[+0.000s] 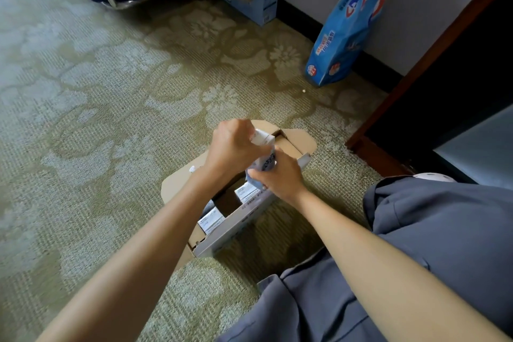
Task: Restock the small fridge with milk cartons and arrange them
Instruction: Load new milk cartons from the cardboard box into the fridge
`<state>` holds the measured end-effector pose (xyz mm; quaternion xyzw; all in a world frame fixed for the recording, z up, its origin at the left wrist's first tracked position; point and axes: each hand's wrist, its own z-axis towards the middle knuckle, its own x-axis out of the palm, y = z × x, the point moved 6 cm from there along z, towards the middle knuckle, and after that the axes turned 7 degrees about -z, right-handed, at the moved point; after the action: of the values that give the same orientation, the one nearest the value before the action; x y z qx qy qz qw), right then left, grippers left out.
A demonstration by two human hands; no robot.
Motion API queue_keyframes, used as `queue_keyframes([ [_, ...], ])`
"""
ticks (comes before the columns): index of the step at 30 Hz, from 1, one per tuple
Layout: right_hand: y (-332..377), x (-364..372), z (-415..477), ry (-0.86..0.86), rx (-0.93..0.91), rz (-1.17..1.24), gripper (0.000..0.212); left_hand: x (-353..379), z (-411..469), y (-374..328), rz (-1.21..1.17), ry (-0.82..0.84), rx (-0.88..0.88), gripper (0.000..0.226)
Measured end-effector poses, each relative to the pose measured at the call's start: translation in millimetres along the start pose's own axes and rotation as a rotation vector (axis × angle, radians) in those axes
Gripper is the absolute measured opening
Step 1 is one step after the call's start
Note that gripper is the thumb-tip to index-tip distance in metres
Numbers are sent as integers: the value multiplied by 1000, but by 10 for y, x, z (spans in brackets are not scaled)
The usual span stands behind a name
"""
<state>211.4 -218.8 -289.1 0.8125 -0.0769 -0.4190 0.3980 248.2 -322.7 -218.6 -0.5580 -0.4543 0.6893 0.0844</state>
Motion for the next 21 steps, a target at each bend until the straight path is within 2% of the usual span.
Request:
queue_keyframes([
  [3, -120, -182, 8, -137, 83, -133, 48, 91, 74, 254, -172, -22, -54, 19],
  [5, -214, -246, -8, -203, 181, -83, 52, 297, 82, 581, 4, 102, -127, 15],
  [7, -288, -287, -20, -232, 247, -25, 48, 575, -9, 887, 184, 287, -178, 21],
  [9, -293, -306, -20, -232, 255, -3, 48, 818, -126, 1111, 239, 441, -218, 36],
  [11, -274, -294, -25, -212, 241, -6, 51, 952, -204, 1214, 262, 518, -233, 42],
  [16, -268, -247, -26, -187, 223, -35, 46, 1048, -220, 1277, 280, 500, -240, 29],
  [21, -272, -298, -72, -207, 231, -27, 45, 1003, -214, 1222, 229, 345, -339, 32],
])
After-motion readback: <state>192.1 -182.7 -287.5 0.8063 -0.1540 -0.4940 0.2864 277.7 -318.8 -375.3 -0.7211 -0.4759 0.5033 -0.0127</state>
